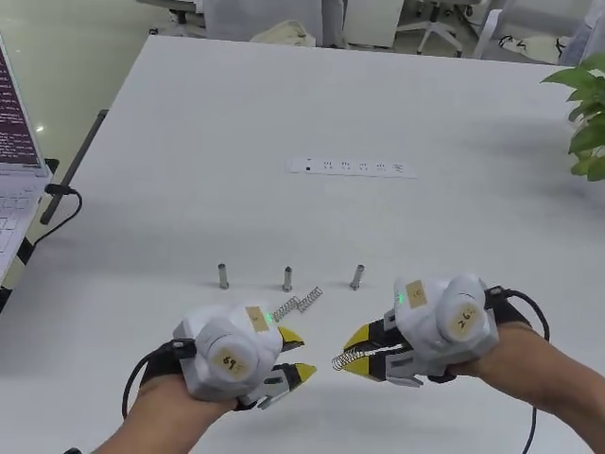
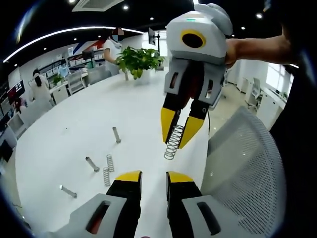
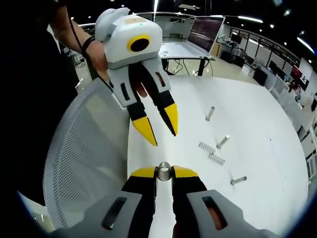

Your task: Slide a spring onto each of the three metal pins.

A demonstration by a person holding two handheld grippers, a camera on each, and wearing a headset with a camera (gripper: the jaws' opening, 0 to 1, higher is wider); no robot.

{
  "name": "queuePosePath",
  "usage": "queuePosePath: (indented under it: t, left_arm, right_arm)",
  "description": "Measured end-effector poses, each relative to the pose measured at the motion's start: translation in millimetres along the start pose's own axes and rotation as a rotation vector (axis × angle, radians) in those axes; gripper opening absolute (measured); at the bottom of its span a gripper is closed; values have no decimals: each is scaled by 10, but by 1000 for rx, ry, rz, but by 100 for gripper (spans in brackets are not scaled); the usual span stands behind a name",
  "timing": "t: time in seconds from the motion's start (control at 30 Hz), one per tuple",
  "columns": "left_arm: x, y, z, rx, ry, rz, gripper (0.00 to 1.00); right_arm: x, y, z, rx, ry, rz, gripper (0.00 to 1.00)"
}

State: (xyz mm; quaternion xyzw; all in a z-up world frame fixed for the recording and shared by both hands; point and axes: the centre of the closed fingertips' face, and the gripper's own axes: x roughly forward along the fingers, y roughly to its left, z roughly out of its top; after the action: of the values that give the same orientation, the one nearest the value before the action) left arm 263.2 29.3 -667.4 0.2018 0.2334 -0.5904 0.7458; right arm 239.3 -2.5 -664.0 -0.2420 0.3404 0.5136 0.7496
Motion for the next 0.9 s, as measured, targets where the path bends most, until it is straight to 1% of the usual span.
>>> queuePosePath:
  t: [0.13,0.23,0.33,0.73,0.9]
  left_arm:
    - [-74,96,-43,-58,-14,31,14]
    - [-127,167,-90,-83,-15,60,17]
    - [-188,234,-122,-117,-27,84,18]
    - [-448,507,-287,-188,-43,173,23]
    - [-548,583,-342,-218,-51,206,26]
  right_arm:
    - [11,-40,-19,-2,11,0,9]
    - [13,-96,-8,4,13,-6,9]
    - [23,-145,-6,6,20,-11,9]
    - [45,-311,30,-8,40,-14,9]
    - [79,-408,19,-17,61,-18,9]
